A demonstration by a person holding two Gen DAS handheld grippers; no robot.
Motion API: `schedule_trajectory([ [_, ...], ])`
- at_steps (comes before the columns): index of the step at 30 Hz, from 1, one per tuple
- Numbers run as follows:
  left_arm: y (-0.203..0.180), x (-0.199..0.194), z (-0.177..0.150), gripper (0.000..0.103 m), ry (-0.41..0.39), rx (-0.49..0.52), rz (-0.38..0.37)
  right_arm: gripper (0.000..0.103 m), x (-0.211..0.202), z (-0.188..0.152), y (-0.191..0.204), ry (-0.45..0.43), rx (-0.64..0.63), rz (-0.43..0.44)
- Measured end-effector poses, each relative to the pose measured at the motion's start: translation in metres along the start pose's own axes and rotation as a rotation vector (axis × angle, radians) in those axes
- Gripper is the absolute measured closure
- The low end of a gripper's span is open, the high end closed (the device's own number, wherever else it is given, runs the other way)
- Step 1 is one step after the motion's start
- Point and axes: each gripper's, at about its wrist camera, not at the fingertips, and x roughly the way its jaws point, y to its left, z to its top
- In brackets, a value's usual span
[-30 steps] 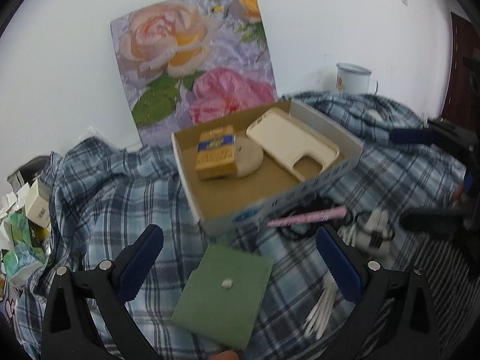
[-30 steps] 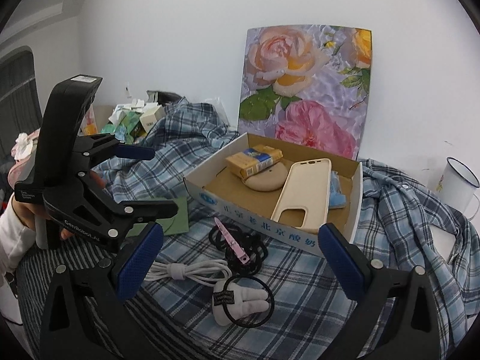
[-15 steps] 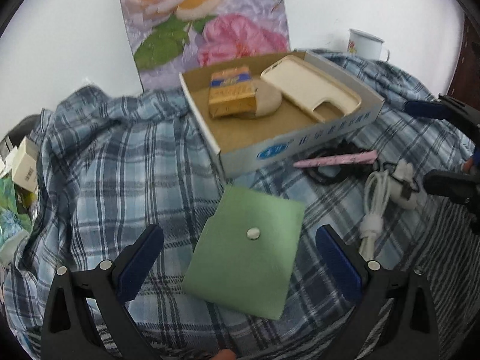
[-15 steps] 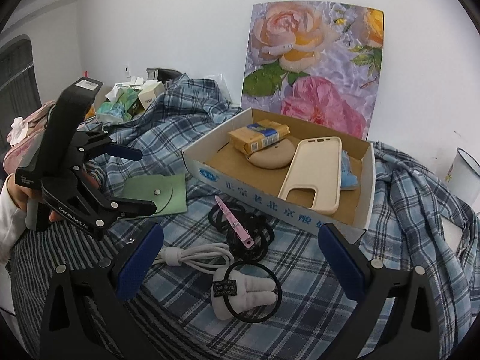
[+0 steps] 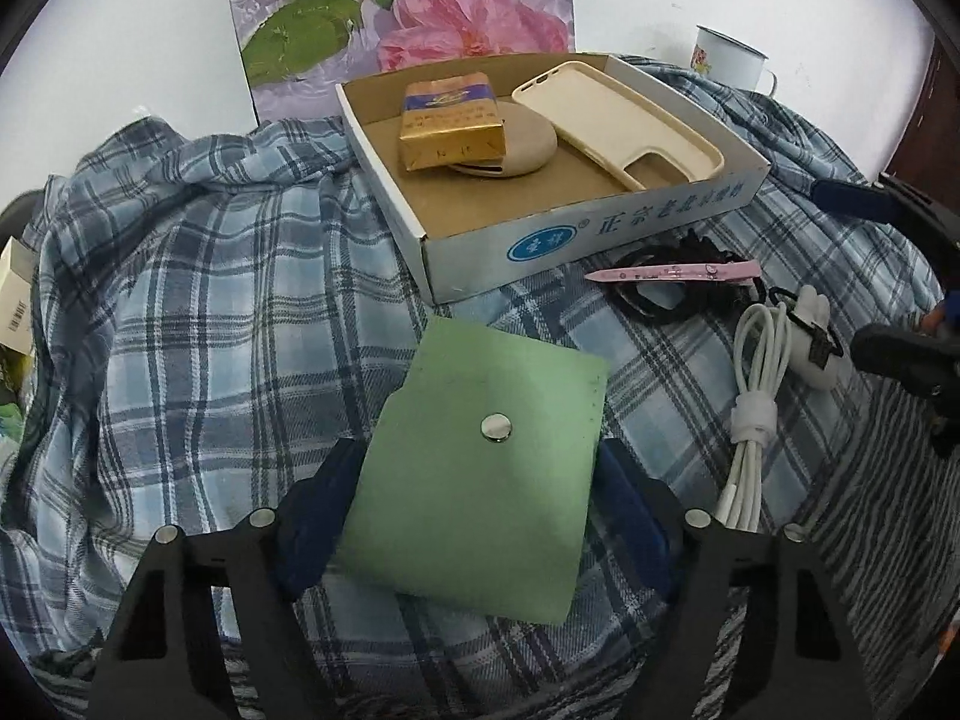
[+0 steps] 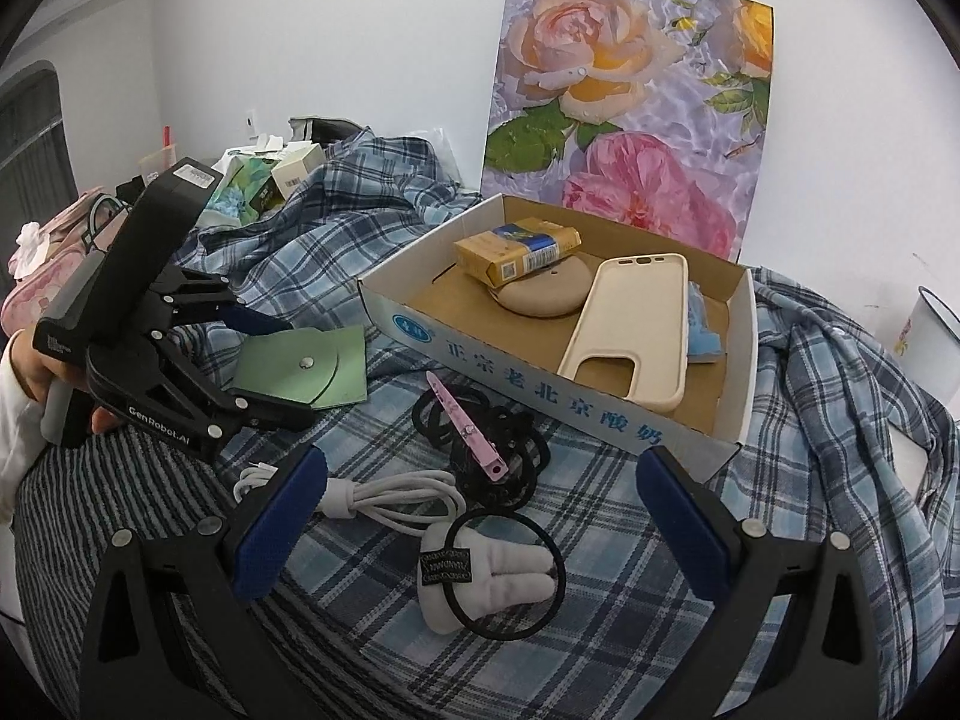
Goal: Organize soft objects
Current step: 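Grasp the green felt pouch with the left tool, then lift the green pouch with the left tool while the right tool grasps the white plush toy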
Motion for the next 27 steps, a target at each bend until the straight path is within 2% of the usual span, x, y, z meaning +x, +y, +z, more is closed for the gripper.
schedule_trajectory([
  [4, -0.001, -0.003, -0.001, 0.024, -0.016, 0.004, -0.004, 0.000, 0.000, 0.000, 0.000, 0.000, 0.000, -0.003],
  [12, 0.001, -0.022, -0.003, 0.024, -0.099, -0.015, -0.023, 0.000, -0.001, 0.000, -0.002, 0.014, -0.004, -0.002],
  [18, -0.004, -0.033, -0.003, 0.025, -0.150, -0.014, -0.044, 0.000, 0.003, -0.004, 0.000, 0.086, -0.036, 0.020],
  [24, -0.011, -0.035, -0.003, 0.025, -0.159, -0.001, -0.049, 0.000, 0.008, -0.013, -0.006, 0.145, -0.030, 0.044],
  [26, -0.010, -0.034, -0.003, 0.025, -0.159, -0.004, -0.050, 0.006, 0.009, -0.015, -0.005, 0.147, -0.033, 0.041],
  [27, -0.009, -0.034, -0.003, 0.025, -0.159, -0.005, -0.050, 0.015, 0.009, -0.015, -0.005, 0.152, -0.038, 0.048],
])
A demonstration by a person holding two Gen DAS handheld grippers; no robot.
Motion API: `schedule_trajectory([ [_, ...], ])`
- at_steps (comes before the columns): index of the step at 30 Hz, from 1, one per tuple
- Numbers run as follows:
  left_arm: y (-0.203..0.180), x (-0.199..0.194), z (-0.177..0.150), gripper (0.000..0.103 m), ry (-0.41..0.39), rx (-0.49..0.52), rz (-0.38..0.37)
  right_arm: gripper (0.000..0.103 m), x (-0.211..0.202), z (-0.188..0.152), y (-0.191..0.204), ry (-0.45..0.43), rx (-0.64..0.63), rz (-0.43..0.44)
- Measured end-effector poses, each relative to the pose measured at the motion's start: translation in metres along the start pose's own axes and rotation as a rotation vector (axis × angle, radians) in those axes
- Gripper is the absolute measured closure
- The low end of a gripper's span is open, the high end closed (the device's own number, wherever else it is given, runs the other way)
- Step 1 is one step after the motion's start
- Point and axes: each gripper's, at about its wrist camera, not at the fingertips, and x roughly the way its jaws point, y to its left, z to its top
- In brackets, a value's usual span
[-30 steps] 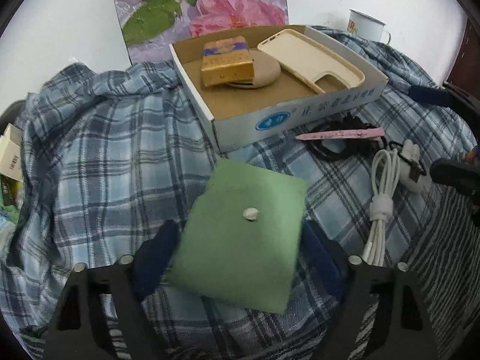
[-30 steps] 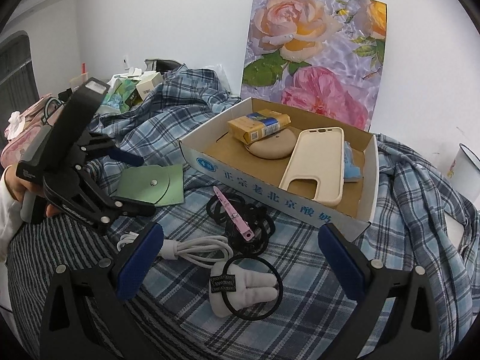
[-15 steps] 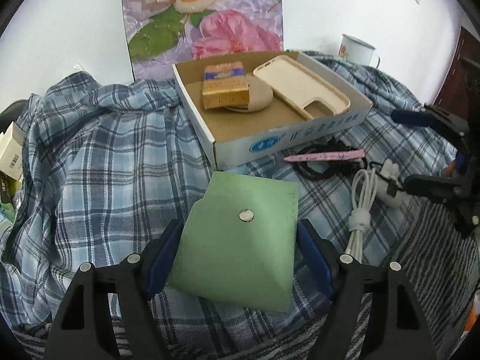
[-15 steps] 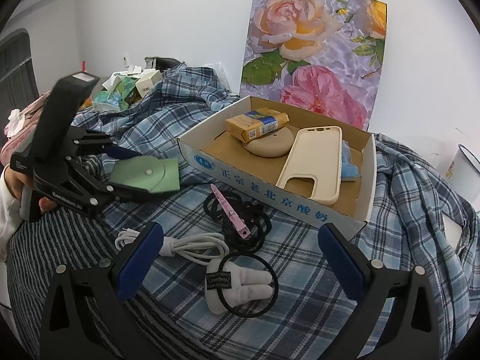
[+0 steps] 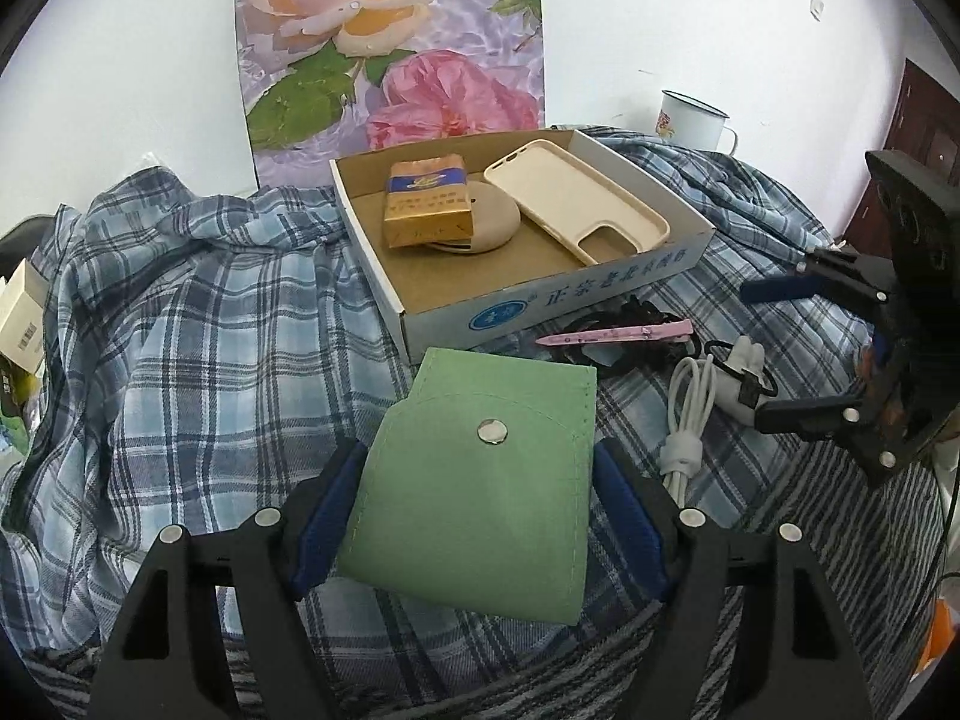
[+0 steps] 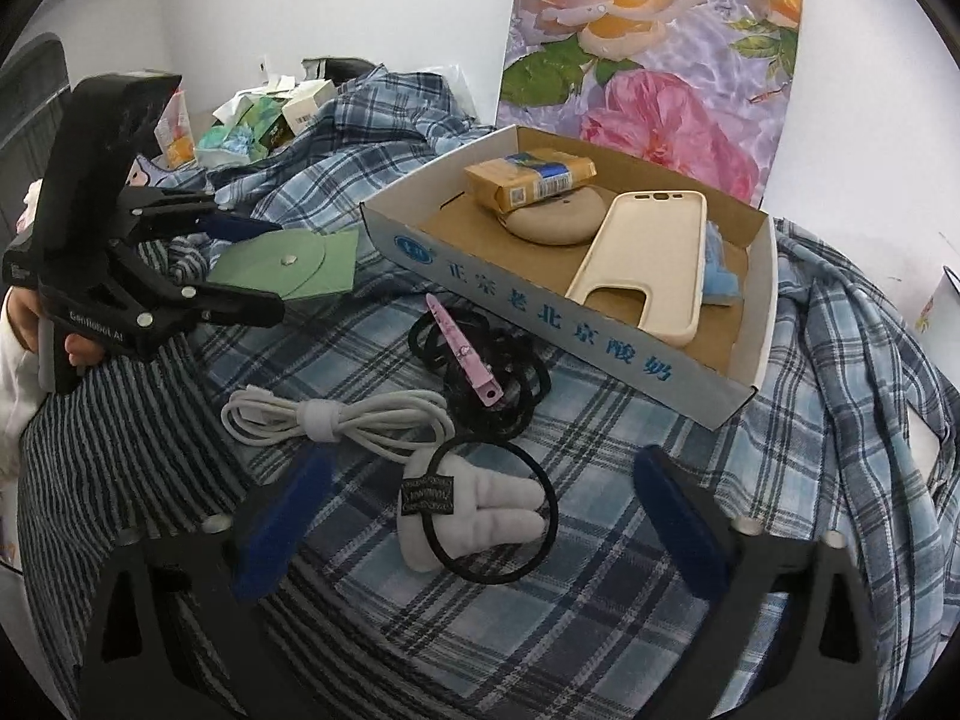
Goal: Organize soft objects
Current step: 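Lift the green pouch with the left tool while the right tool grasps the white plush toy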
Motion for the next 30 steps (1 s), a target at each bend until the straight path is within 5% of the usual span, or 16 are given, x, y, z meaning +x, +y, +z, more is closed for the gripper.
schedule_trajectory([
  [9, 0.002, 0.001, 0.000, 0.025, 0.000, -0.001, 0.006, 0.050, 0.012, -0.007, 0.004, 0.078, -0.045, -0.013],
  [16, 0.001, 0.000, 0.000, 0.025, -0.007, -0.004, 0.012, 0.066, 0.012, -0.009, 0.010, 0.074, -0.083, -0.002],
  [30, -0.007, -0.009, 0.003, 0.025, -0.048, 0.007, 0.030, 0.075, -0.009, 0.001, 0.006, -0.045, -0.079, -0.065],
])
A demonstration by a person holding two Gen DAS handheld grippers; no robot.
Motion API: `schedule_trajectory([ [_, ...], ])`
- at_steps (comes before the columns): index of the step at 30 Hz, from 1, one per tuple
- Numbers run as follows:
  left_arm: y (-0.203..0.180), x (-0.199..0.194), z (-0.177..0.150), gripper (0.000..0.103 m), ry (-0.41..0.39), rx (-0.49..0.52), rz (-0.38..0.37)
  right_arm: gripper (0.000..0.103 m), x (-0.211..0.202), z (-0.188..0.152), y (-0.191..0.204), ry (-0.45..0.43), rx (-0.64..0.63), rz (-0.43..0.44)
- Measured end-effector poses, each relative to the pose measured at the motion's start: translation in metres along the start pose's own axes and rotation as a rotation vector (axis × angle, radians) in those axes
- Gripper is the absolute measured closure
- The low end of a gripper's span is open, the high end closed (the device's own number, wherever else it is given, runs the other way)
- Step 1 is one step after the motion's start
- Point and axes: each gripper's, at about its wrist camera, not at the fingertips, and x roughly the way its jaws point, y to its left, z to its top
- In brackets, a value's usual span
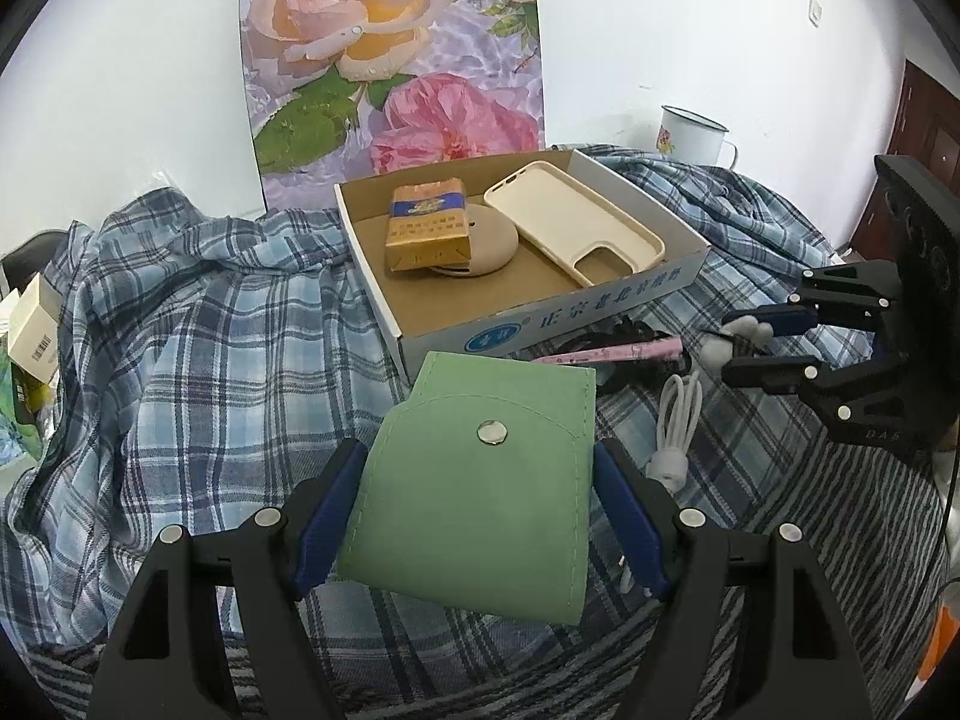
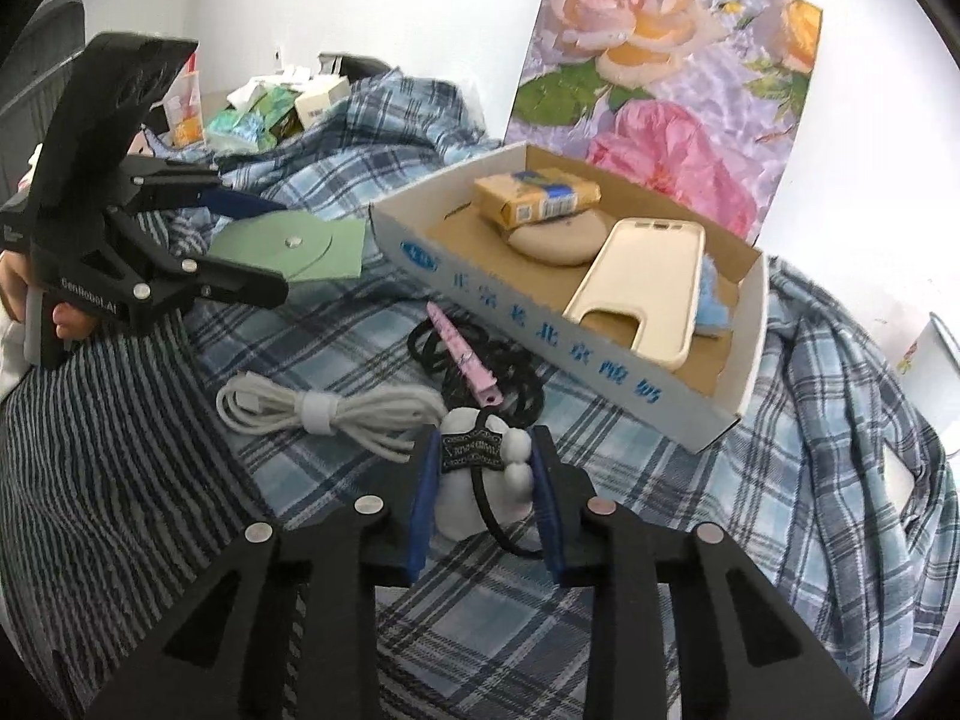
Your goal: Organize soft objects
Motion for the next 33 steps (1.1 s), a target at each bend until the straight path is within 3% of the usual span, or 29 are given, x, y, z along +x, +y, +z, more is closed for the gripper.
schedule_trajectory([
  [13, -0.010, -0.019, 0.011, 0.025, -0.058, -0.006, 0.004, 0.075, -0.037, 0.016, 0.004, -0.141, -0.003, -0.083],
  [24, -0.021, -0.083, 0.045, 0.025, -0.224, -0.017, 0.040, 0.075, -0.083, 0.041, 0.009, -0.262, -0.015, -0.147],
  [33, -0.035, -0.120, 0.062, 0.025, -0.310, 0.004, 0.041, 0.075, -0.125, 0.062, 0.007, -0.355, -0.033, -0.197],
])
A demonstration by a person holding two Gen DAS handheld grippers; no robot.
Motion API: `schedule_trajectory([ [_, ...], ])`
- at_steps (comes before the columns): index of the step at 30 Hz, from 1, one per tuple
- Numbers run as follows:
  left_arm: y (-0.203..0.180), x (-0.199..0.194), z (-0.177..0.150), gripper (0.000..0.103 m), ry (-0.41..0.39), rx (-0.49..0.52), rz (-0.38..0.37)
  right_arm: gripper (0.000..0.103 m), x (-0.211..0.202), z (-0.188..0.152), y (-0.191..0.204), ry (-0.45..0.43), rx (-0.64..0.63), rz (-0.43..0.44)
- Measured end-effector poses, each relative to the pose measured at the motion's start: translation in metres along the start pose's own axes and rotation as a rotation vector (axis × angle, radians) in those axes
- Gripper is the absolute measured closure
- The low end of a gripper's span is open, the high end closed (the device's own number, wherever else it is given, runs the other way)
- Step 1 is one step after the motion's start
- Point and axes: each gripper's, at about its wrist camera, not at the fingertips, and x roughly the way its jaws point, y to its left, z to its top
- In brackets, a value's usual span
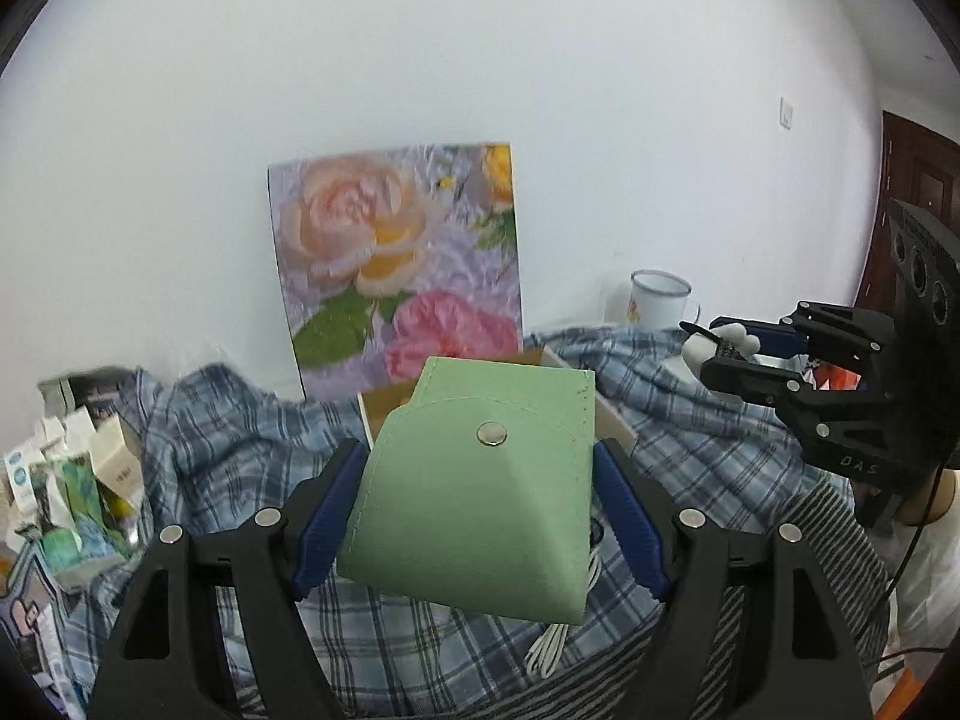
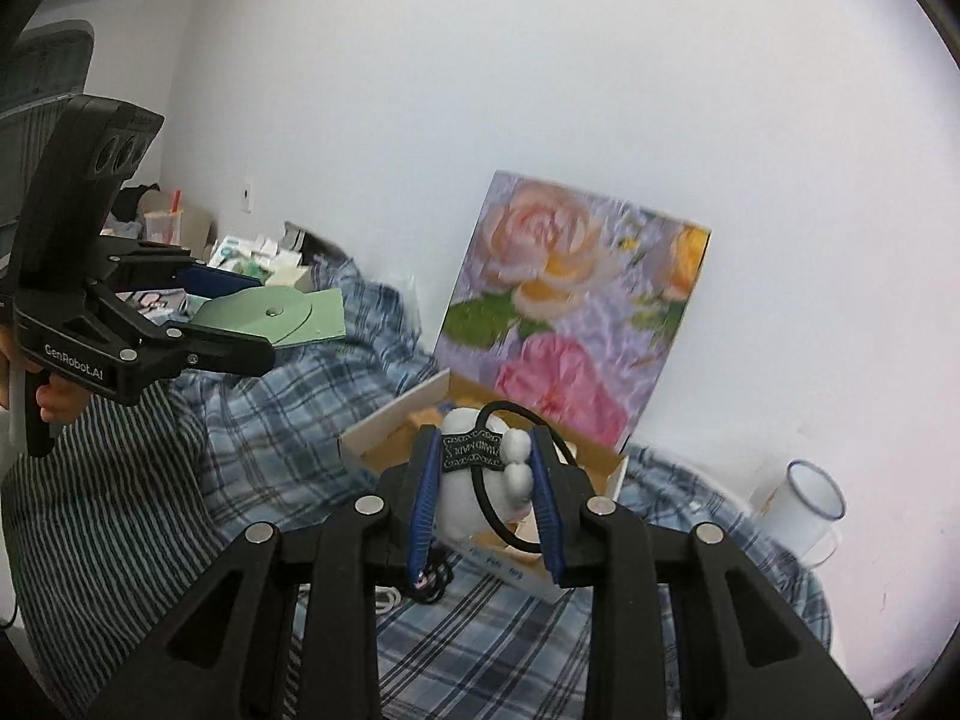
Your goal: Organize soft objects
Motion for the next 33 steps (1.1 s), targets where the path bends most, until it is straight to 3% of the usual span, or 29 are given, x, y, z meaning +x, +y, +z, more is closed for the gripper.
schedule_trajectory([
  [19, -0.021, -0.044, 0.070, 0.024, -0.195, 0.061, 0.011, 0.075, -0.047, 0.074, -0.021, -0.199, -0.014, -0.067],
  [33, -0.037, -0.043, 0.112, 0.024, -0.301, 0.091, 0.012, 0.075, -0.062, 0.114, -0.048, -0.345, 0.059, -0.066],
])
